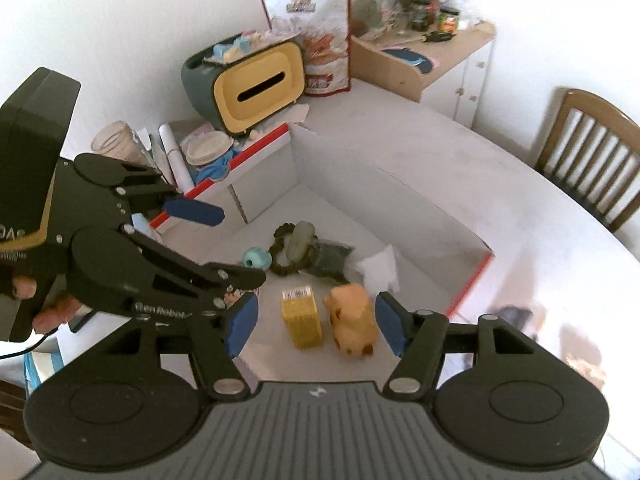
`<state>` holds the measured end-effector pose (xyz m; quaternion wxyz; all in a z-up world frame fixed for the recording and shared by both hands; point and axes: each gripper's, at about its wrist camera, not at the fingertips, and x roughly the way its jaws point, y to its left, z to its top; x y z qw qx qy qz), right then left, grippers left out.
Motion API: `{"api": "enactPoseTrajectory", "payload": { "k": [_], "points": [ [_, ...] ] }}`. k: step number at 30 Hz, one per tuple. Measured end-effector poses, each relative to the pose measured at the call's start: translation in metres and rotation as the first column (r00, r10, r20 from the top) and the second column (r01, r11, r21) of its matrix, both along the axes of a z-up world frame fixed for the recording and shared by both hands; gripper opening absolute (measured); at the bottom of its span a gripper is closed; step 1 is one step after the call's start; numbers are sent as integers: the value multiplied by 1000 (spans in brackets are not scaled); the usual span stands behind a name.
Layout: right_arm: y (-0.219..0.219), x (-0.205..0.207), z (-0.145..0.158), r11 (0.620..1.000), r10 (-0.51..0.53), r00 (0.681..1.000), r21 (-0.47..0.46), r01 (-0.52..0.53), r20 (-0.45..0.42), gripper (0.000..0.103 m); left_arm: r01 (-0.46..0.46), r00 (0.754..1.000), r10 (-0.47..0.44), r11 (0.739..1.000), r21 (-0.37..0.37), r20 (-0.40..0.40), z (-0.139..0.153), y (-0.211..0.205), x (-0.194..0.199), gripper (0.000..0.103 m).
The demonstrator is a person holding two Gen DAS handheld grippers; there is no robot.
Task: Organize objects
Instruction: 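Withdraw both grippers from the box toward the remaining bags on the table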
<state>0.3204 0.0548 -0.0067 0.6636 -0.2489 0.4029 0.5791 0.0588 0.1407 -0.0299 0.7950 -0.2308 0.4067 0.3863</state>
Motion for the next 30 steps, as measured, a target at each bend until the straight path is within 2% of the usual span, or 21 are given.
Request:
{"api": "enactPoseTrajectory", "payload": {
  "k": [7,15,17,24,30],
  "points": [
    [-61,1,12,996,-74,997,56,73,20,70,38,999,-39,998,55,20,18,-34,34,76],
    [-131,18,6,984,-161,987,86,159,14,73,69,997,-70,996,58,21,16,-69,76,82],
    [-151,23,3,979,-181,983,92,179,10,77,76,997,-77,995,61,22,15,-78,87,84],
    [-216,48,-11,952,-286,958,102,287,-22,78,111,993,-114,990,92,32,11,-107,123,100],
    [-260,66,-25,924,-364,931,115,365,-34,82,134,990,-138,987,86,42,5,-125,153,102]
  ]
}}
